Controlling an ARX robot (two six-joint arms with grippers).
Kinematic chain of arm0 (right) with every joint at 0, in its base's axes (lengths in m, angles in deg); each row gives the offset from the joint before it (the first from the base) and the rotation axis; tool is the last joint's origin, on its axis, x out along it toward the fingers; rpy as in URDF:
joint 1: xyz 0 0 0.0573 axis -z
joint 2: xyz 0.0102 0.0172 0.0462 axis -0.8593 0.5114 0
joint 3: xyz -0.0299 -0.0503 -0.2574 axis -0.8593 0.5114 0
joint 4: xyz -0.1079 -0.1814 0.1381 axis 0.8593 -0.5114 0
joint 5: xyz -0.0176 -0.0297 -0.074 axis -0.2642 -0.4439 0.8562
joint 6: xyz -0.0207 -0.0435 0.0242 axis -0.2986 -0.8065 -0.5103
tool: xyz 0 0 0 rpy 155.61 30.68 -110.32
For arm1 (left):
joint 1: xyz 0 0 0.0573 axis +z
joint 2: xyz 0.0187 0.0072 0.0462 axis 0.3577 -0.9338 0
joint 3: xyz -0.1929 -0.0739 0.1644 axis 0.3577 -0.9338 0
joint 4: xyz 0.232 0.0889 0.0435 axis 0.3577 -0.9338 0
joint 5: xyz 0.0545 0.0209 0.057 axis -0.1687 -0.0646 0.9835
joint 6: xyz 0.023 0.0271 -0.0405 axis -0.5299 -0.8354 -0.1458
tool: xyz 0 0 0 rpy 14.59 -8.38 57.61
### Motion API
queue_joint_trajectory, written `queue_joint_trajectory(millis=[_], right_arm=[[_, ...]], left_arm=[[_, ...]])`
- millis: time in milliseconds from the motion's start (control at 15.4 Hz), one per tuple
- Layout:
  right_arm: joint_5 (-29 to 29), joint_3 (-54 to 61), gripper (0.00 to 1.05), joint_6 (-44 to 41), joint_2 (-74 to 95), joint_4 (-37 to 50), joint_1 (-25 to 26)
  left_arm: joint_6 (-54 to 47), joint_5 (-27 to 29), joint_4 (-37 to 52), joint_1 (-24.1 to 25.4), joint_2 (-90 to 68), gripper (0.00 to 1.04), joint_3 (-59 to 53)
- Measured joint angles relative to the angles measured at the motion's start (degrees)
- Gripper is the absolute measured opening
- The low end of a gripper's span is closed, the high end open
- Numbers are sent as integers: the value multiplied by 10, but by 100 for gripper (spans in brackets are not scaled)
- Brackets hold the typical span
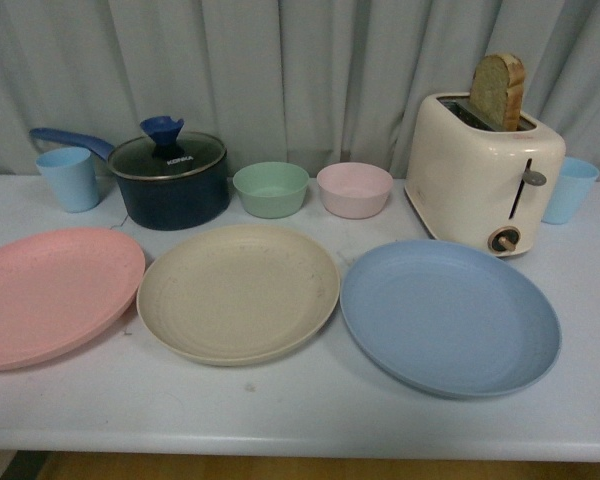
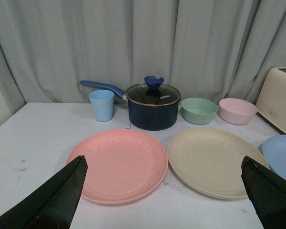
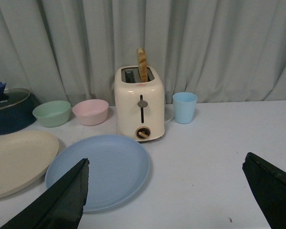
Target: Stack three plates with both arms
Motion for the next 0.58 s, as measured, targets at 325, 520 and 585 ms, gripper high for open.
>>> queue_joint_trajectory(millis=[325, 520, 585], right_arm=[[0, 0, 98, 0, 0, 0, 0], [0, 0, 98, 0, 0, 0, 0], [0, 0, 98, 0, 0, 0, 0]], left_arm=[[0, 0, 0, 0, 0, 98, 0], [0, 0, 0, 0, 0, 98, 0], [0, 0, 0, 0, 0, 98, 0]])
